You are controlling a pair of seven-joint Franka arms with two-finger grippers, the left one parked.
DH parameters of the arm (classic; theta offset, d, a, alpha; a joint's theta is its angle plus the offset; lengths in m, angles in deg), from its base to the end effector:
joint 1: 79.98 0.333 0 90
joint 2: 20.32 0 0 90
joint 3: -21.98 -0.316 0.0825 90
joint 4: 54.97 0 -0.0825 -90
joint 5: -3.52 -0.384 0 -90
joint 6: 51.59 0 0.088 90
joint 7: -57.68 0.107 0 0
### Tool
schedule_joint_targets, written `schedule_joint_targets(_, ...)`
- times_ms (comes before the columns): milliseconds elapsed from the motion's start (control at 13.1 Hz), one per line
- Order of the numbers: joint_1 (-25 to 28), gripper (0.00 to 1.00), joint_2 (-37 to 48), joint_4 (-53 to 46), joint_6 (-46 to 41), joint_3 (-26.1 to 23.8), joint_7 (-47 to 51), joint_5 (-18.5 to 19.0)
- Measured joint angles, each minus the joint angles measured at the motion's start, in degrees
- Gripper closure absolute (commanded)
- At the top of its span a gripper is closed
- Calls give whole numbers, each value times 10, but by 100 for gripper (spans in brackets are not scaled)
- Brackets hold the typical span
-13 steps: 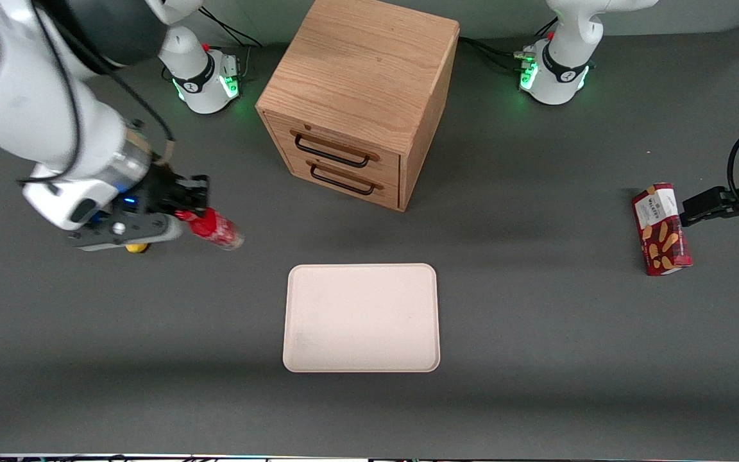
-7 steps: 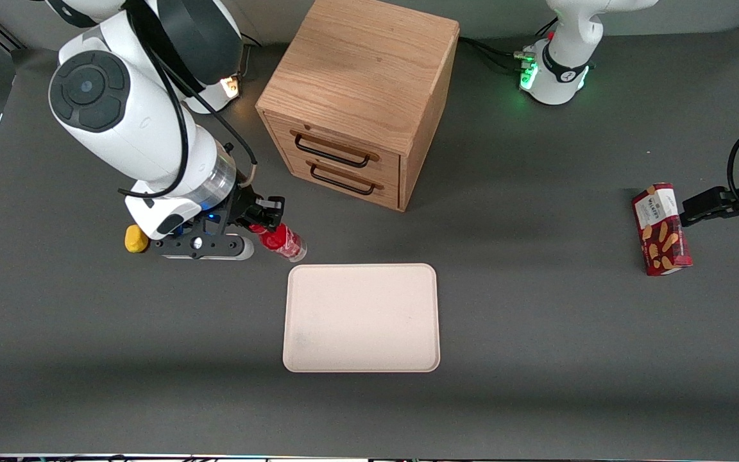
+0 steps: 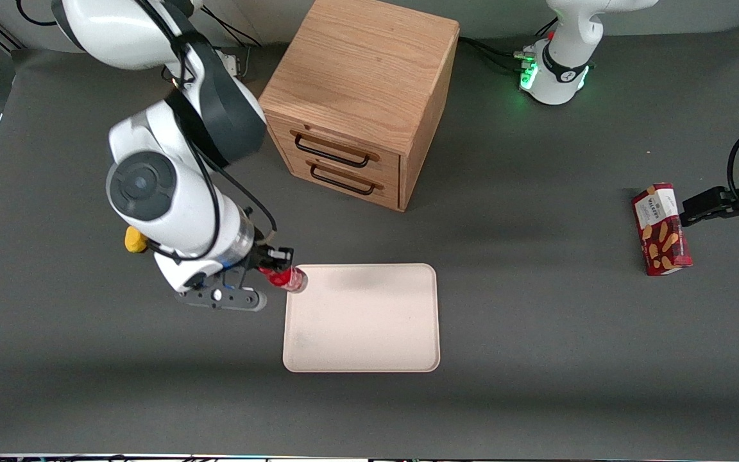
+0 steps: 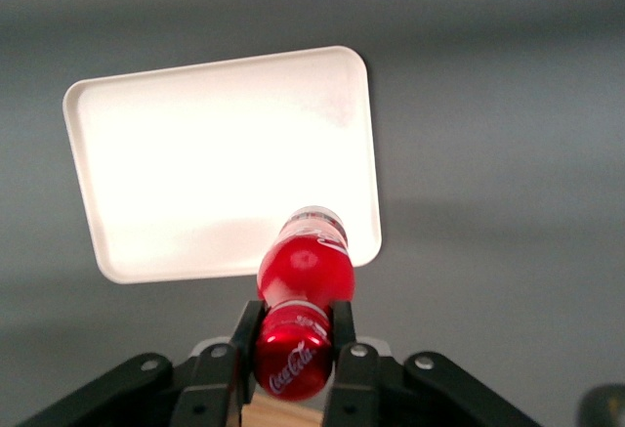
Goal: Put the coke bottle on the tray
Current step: 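Carry the bottle with the right gripper over the white tray, then lower the bottle onto the tray and open the right gripper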
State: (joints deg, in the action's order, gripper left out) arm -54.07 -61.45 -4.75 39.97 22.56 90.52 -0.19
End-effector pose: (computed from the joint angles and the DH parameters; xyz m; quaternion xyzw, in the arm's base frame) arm 0.6685 0.3271 0.4837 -0.9975 0.0650 0.0125 0.0263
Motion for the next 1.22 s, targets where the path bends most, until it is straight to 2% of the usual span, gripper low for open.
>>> schedule_joint_targets(381,-1,100,-69,0,77,0,1,37)
schedule_joint_targets(609,-3,100,-107,2,115,4,4,40)
schedule_joint_targets(914,-7,100,-117,20,155,5,6,40)
schedule_joint_targets(990,-7,81,-117,22,156,5,6,40)
schedule_joint_targets(1066,-7,49,-117,22,157,5,8,40)
schedule_joint_targets(1142,-7,30,-117,23,157,5,11,40)
schedule_joint_targets(1218,-7,16,-116,23,158,5,15,40)
